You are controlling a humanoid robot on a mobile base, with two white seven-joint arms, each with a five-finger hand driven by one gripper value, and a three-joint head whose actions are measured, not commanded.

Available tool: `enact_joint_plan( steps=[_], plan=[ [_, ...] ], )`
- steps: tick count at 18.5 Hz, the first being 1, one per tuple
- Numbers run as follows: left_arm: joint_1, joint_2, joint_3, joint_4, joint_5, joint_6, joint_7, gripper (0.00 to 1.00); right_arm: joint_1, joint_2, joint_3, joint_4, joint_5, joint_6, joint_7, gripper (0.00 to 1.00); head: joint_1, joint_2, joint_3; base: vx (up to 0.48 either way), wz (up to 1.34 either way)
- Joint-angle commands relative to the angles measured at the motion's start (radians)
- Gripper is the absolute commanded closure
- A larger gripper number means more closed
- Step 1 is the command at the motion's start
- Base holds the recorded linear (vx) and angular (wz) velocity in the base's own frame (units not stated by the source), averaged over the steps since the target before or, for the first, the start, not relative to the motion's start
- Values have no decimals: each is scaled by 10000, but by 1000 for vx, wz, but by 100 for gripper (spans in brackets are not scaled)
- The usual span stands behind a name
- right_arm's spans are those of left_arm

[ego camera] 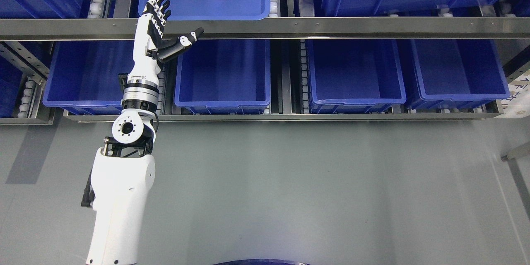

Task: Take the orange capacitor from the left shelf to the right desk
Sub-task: 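Reach the open left hand toward the orange capacitor in the blue bin, then close the left hand around the orange capacitor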

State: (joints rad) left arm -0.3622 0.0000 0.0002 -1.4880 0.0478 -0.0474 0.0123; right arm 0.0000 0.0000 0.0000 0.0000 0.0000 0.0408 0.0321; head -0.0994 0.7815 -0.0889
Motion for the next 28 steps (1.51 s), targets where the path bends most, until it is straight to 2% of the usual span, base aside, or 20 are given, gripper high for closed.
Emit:
enact_joint_plan(
  steps=[1, 9, 15, 22, 28],
  plan=[
    [-13, 174, -94, 16, -18, 14, -1, 0, -16, -175, -107, -337, 46, 6, 2, 0, 0, 0, 0, 13, 34],
    [-151, 174, -64, 16, -539, 14, -16, 0, -16, -175, -107, -337, 46, 6, 2, 0, 0, 0, 0, 30, 10],
    [-1470, 174, -522, 1318, -570, 213, -31, 0, -16, -175, -107, -337, 46, 6, 2, 0, 0, 0, 0, 59, 93],
    [-1517, 174, -1213, 1611, -892, 213, -31, 0, -16, -175, -107, -337, 46, 6, 2, 0, 0, 0, 0, 93, -34],
    [-1578, 174, -1229, 1902, -1169, 213, -31, 2, -16, -175, -107, -337, 46, 21, 2, 0, 0, 0, 0, 156, -16]
  ],
)
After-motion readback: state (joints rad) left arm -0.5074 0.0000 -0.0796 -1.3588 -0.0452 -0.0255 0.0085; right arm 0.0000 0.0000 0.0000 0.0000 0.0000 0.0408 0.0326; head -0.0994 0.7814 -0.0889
